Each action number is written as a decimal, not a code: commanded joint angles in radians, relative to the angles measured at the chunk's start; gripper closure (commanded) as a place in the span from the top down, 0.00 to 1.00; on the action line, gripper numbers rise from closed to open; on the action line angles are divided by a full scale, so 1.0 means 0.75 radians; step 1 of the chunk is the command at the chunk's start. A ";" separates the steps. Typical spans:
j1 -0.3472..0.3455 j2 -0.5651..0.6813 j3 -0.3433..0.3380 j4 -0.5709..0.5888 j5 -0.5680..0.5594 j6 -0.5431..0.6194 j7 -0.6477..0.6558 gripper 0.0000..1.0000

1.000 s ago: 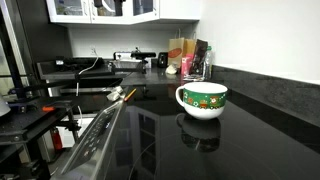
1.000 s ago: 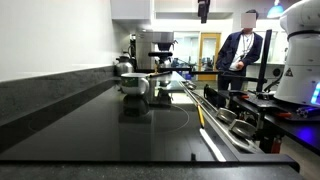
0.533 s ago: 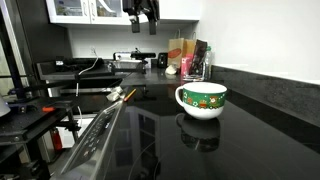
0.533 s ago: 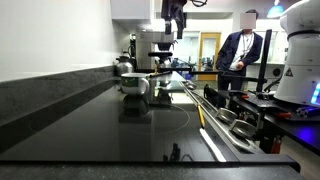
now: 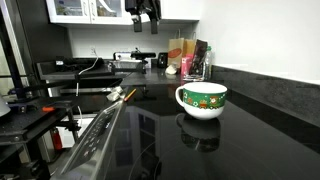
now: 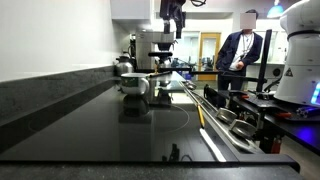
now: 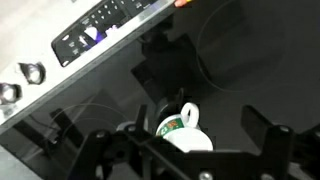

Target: Move the mug cup to the left

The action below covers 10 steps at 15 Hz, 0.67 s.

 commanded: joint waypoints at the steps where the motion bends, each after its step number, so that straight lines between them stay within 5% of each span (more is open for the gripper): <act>1: 0.022 0.074 -0.034 0.072 0.013 0.007 0.035 1.00; 10: 0.064 0.618 -0.214 0.569 -0.057 -0.003 0.297 1.00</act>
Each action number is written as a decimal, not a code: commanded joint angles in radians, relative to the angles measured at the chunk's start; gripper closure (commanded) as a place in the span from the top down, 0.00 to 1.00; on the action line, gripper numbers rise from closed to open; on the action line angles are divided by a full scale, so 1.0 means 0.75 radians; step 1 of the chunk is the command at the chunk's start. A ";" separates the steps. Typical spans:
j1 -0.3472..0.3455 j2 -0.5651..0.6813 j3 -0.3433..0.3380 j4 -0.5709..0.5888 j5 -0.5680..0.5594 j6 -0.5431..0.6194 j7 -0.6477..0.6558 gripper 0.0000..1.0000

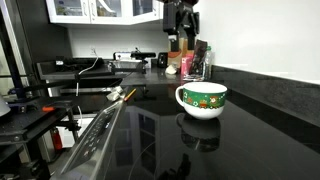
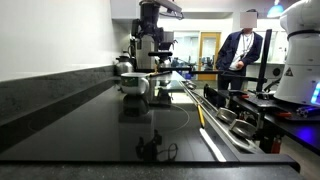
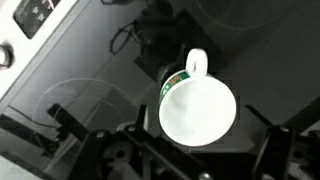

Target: Move the mug cup to the left

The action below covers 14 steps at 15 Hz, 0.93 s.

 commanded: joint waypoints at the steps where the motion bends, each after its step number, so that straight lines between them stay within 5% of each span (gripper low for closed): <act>1: 0.052 0.204 -0.102 0.206 -0.016 -0.085 0.139 1.00; 14: 0.011 0.527 -0.166 0.502 0.193 -0.329 0.106 1.00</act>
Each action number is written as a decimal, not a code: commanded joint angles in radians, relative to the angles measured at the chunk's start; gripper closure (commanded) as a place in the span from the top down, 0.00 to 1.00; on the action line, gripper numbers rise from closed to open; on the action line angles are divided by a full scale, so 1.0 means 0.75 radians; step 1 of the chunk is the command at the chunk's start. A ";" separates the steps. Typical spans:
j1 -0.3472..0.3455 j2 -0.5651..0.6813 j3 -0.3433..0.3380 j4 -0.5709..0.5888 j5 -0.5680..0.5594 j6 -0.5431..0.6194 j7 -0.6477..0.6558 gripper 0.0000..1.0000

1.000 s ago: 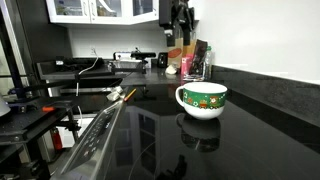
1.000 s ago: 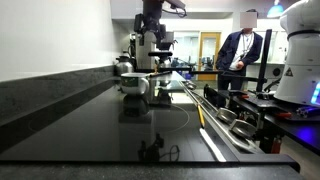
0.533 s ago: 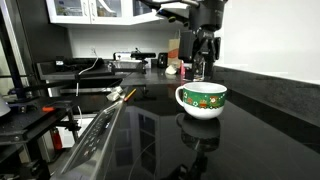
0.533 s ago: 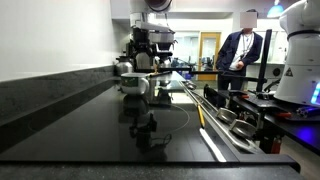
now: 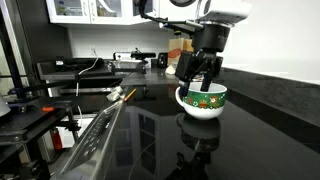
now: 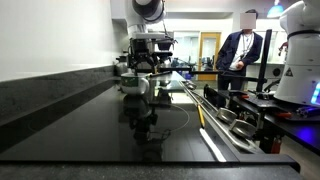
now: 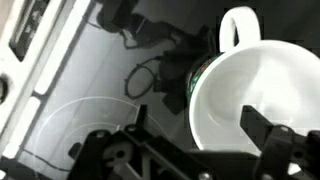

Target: Move the mug cup to the left

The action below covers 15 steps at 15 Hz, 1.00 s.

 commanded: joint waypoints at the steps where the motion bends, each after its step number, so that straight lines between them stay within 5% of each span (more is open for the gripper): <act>1: -0.006 0.049 -0.009 0.082 0.054 -0.081 0.001 1.00; 3: -0.010 0.076 -0.001 0.096 0.082 -0.099 -0.006 0.91; 4: -0.010 0.086 0.001 0.098 0.097 -0.101 -0.008 0.71; 5: -0.004 0.096 -0.003 0.100 0.094 -0.097 -0.004 0.70; 14: -0.018 0.099 -0.002 0.127 0.128 -0.067 -0.028 0.00; 15: -0.019 0.098 0.000 0.128 0.131 -0.069 -0.032 0.00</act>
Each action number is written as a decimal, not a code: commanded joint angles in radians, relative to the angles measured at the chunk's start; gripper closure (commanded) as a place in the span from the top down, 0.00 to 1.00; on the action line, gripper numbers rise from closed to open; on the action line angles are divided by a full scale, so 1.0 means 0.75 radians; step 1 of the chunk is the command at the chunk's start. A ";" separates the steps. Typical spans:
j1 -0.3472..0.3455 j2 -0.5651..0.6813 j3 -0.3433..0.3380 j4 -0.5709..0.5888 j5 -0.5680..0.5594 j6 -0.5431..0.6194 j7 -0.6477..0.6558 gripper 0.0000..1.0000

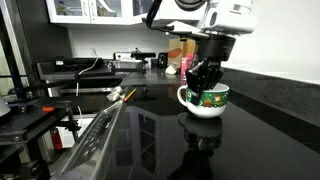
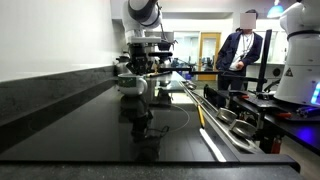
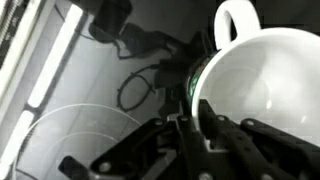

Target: Move the mug cup to the left

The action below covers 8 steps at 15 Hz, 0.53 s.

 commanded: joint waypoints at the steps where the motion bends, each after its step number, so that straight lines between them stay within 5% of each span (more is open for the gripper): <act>1: -0.005 -0.008 0.006 0.013 0.045 -0.027 -0.039 0.00; 8: 0.033 -0.162 0.037 -0.184 0.030 0.017 -0.220 0.03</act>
